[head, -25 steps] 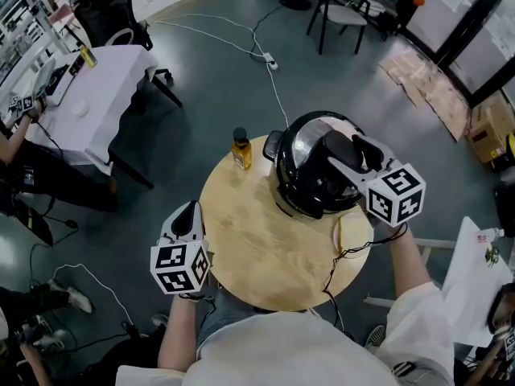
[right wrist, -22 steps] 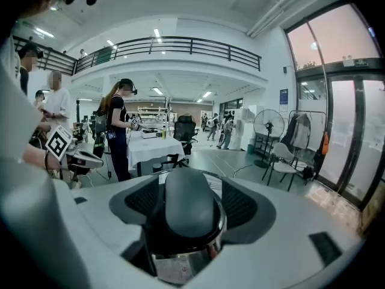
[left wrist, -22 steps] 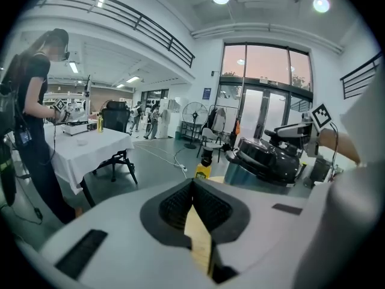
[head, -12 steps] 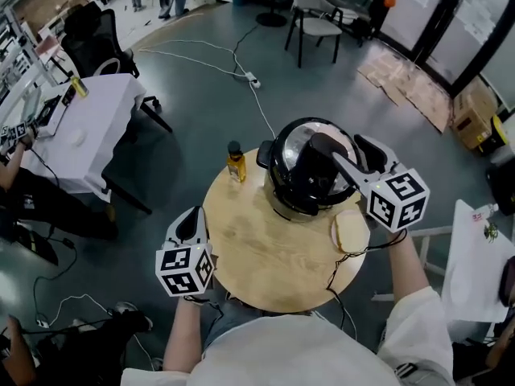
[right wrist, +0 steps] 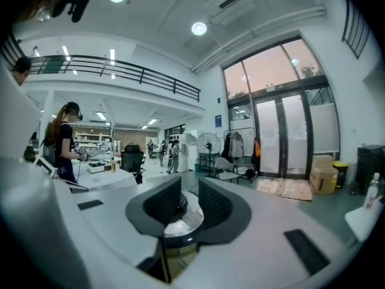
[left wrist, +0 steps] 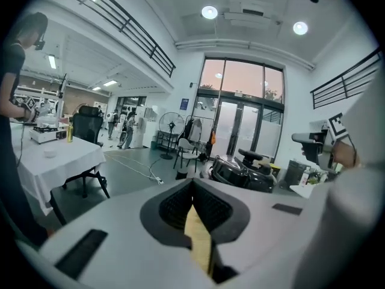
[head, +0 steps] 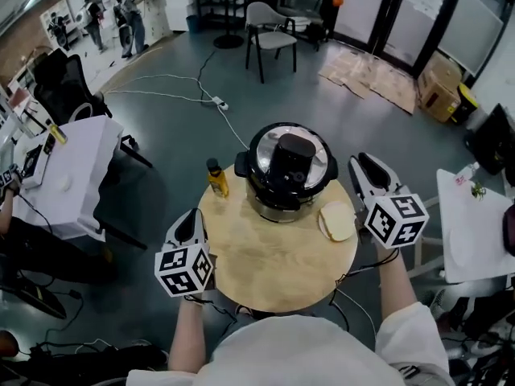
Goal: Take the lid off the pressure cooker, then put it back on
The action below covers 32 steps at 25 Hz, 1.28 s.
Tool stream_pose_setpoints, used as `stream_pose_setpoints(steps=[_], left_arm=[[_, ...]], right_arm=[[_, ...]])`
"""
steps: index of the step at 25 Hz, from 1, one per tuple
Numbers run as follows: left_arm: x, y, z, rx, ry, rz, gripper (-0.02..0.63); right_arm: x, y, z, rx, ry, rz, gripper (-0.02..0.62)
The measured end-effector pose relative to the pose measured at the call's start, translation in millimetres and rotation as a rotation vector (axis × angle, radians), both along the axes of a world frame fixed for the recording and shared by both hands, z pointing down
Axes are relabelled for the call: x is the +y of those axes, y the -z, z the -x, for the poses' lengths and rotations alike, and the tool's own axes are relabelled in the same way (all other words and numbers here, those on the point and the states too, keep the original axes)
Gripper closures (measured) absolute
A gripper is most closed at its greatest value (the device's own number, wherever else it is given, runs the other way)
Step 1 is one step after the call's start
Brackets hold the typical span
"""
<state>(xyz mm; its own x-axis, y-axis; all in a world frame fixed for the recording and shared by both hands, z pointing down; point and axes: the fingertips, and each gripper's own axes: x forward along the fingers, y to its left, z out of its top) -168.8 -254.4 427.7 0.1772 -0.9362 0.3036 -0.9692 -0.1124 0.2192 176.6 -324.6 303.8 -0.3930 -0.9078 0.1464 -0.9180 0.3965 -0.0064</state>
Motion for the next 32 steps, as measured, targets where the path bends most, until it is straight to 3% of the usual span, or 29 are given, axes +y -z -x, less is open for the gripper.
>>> stream_pose_setpoints(steps=[9, 16, 24, 32], left_arm=[[-24.5, 27.8, -38.2, -0.048, -0.139, -0.06, 0.615], [-36.3, 33.2, -54.2, -0.063, -0.189, -0.08, 0.615], [-34.2, 23.9, -55.5, -0.054, -0.206, -0.063, 0.615], [-34.8, 23.2, -49.3, -0.039, -0.189, -0.065, 0.615]], right_arm=[[67.3, -30.6, -74.7, -0.117, -0.327, -0.006, 0.591], [114.9, -50.5, -98.9, -0.179, -0.508, -0.039, 0.595], [138.0, -74.1, -94.3, -0.155, -0.555, 0.013, 0.595], [134.7, -72.3, -83.7, -0.086, -0.532, 0.024, 0.595]])
